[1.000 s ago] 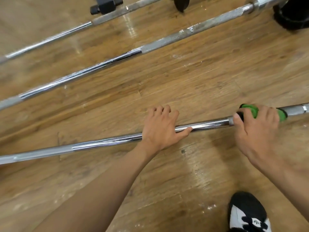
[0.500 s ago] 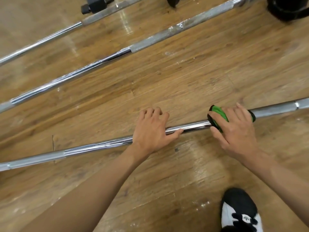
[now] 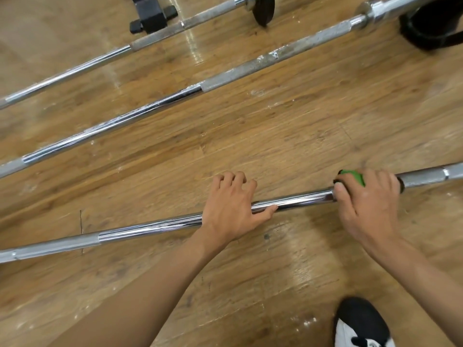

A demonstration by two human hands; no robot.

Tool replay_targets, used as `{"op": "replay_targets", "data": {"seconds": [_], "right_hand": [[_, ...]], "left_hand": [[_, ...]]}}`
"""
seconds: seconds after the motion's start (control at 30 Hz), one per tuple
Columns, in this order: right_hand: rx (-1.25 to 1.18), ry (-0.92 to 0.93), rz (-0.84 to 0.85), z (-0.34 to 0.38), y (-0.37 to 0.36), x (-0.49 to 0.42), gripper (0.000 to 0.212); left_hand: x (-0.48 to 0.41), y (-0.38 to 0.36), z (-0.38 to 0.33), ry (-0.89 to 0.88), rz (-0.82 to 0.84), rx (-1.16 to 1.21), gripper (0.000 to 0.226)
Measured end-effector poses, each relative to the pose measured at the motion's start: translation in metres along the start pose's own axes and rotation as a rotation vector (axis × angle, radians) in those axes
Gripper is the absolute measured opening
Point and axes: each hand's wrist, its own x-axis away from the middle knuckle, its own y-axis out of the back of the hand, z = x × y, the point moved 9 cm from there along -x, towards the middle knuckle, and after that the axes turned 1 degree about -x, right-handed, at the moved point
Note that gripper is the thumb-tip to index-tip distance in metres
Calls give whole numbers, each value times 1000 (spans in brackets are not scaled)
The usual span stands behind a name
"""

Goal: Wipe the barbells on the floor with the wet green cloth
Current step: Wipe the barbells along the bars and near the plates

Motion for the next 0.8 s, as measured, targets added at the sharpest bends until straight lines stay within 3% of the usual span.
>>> {"op": "replay_targets", "data": {"seconds": [0.1, 0.2, 0.3, 0.47, 0.6, 0.73, 0.8], "right_hand": [[25, -3, 52, 36, -6, 4, 58], [-9, 189, 157, 82, -21, 18, 60], [-11, 337, 209, 72, -22, 15, 64], [30, 97, 75, -6, 1, -1, 71], [62, -33, 88, 35, -6, 6, 63], [1, 292, 217, 113, -29, 28, 57], [-15, 412, 253, 104, -28, 26, 61]], "left_hand": [[-1, 1, 0, 4, -10, 1, 80], [-1, 0, 0, 8, -21, 1, 81], [0, 2, 1, 14, -38, 1, 80], [3, 2, 0, 3, -30, -18, 79], [4, 3, -3, 7, -42, -16, 77], [4, 3, -1, -10, -45, -8, 78], [5, 3, 0, -3, -49, -6, 78]]}}
